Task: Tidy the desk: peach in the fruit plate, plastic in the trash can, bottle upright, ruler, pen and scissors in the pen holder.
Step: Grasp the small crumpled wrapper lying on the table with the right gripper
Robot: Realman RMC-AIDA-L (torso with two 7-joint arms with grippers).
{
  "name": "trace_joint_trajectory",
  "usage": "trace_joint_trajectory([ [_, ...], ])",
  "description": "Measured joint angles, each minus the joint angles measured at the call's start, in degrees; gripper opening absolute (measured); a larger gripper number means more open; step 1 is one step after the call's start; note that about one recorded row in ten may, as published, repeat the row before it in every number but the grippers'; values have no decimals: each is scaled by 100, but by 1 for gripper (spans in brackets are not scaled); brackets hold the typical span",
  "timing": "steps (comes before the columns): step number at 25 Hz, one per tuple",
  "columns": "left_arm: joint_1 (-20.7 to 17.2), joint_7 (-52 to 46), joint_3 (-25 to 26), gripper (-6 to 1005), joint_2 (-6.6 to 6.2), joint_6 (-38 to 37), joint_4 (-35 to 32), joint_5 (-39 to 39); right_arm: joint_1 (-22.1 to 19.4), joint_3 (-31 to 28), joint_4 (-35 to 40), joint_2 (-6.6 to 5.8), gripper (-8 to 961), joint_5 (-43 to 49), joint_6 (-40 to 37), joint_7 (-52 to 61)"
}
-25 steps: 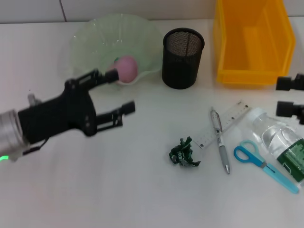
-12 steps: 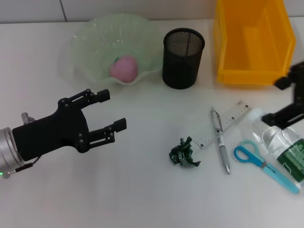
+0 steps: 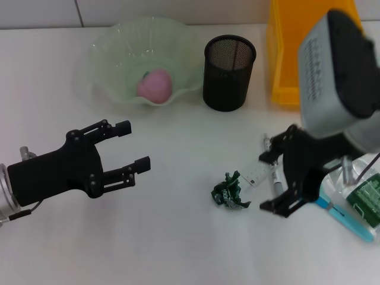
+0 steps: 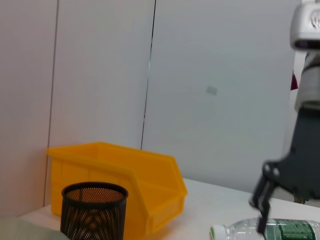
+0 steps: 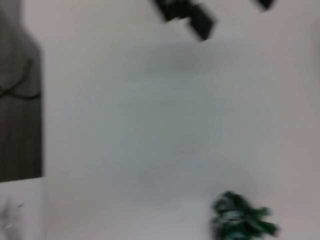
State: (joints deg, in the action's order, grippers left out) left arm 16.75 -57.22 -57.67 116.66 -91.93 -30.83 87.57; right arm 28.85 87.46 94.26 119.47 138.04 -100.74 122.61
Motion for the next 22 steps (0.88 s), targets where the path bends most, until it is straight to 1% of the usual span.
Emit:
trace_joint_trajectory([
  [1, 0, 0, 0, 806, 0, 0, 0, 0, 0, 0, 0, 0, 834, 0, 0, 0],
  [2, 4, -94, 1, 806, -4, 7, -26, 23, 23, 126, -315, -3, 834, -5, 225, -132],
  [3, 4, -94, 1, 806, -4, 7, -26, 23, 23, 126, -315, -3, 835, -5, 225, -132],
  [5, 20, -133, -18, 806, -9, 17, -36, 25, 49, 316, -649, -6, 835, 7, 628, -283],
  [6, 20, -133, -18, 806, -9, 17, -36, 25, 49, 316, -649, -6, 835, 7, 628, -283],
  [7, 25, -135, -21, 806, -10, 22, -37, 24, 62, 462, -811, -7, 835, 59, 936, -306],
  [8, 29, -135, -22, 806, -10, 25, -37, 25, 62, 462, -811, -7, 835, 59, 936, -306],
  [10, 35, -142, -28, 806, -12, 30, -37, 25, 100, 602, -1068, -9, 835, 91, 1310, -317],
  [11, 35, -142, -28, 806, -12, 30, -37, 25, 100, 602, -1068, -9, 835, 91, 1310, -317],
  [13, 45, -161, -33, 806, -12, 37, -36, 25, 180, 737, -1341, -4, 835, 75, 1650, -322],
  [17, 50, -177, -33, 805, -12, 37, -34, 25, 279, 898, -1629, 0, 835, 72, 1973, -325],
  [22, 46, -238, 0, 805, -10, 45, -29, 110, 427, 964, -1945, 10, 834, 38, 2098, -325],
])
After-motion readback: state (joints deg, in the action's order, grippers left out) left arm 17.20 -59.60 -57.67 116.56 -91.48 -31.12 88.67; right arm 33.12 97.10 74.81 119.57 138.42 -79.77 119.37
